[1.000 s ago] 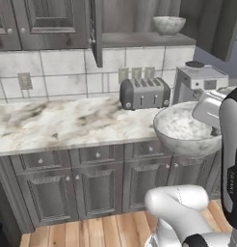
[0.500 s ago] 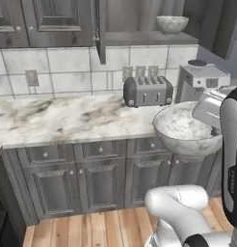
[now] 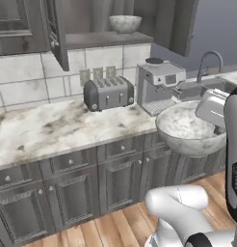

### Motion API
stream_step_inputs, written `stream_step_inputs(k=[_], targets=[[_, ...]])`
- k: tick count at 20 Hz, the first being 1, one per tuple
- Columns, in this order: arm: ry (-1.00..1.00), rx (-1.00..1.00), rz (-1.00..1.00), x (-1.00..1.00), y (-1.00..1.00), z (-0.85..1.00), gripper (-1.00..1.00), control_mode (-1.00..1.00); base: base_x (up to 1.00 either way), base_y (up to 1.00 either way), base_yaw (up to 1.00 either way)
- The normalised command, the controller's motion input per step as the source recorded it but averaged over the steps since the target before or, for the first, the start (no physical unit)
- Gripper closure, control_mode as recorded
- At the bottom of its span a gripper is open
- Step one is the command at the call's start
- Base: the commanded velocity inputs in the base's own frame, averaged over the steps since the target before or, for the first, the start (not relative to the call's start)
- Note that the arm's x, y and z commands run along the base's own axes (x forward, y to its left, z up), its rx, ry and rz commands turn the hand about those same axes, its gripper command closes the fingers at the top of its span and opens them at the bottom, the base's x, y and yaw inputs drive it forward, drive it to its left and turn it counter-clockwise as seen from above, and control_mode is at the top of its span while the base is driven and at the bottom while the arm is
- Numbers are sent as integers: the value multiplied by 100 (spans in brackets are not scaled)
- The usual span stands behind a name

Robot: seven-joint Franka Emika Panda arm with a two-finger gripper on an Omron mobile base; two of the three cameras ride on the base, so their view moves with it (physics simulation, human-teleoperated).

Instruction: Move the bowls from the cabinet to the plates on the dining table.

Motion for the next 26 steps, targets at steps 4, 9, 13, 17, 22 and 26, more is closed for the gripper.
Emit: stream_step_inputs(k=[4,9,13,17,22,26], targets=[[0,0,0,0,0,0,100,100,-25,28,-77],[0,0,0,0,0,0,100,100,-24,21,-85],[0,0,0,0,0,0,100,100,0,25,-91],[0,0,0,0,0,0,100,100,17,38,-88],[0,0,0,0,0,0,100,100,16,40,-86],[0,0,0,0,0,0,100,100,9,51,-83]])
